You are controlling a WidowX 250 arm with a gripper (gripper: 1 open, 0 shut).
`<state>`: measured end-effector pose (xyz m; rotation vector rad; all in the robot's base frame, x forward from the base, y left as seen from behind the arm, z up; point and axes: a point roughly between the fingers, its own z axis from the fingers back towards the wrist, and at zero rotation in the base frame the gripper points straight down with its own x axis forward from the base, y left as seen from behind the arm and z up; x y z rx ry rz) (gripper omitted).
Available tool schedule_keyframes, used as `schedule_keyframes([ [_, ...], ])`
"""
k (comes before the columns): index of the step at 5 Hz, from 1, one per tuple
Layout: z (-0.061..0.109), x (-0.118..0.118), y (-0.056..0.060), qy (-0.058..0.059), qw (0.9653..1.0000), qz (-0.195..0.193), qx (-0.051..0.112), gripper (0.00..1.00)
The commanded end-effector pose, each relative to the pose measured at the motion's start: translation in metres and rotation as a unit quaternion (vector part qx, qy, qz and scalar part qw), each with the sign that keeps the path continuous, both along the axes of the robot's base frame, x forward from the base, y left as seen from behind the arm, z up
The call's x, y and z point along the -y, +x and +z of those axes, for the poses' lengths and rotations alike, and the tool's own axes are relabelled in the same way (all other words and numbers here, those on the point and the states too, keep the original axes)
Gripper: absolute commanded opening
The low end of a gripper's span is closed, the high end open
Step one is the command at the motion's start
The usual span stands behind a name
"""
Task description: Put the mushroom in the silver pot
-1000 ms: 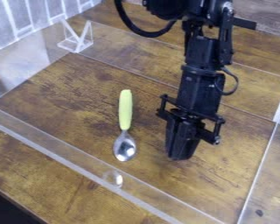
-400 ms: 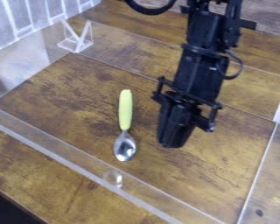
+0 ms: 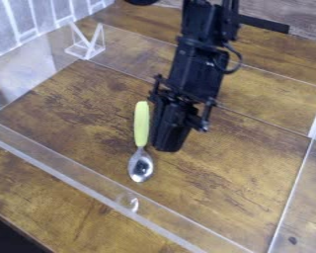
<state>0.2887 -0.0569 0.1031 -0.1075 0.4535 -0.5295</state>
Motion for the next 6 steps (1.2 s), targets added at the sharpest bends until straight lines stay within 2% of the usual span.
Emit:
schedule_keyframes([
  [1,0.016,-0.006,0.003,-0.009,0.999,-0.009,0.043,1.0],
  [2,0.015,-0.004,0.006,-0.008,0.9979,-0.025,0.059,0.0],
  [3,0.01,-0.004,0.008,-0.009,0.9967,-0.041,0.07,1.0],
  [4,0.02,-0.011,0.006,-0.005,0.9966,-0.004,0.082,0.0],
  [5,0.027,-0.019,0.006,0.002,0.9952,0.033,0.092,0.0],
  [6,0.035,-0.025,0.013,0.006,0.991,0.088,0.101,0.0],
])
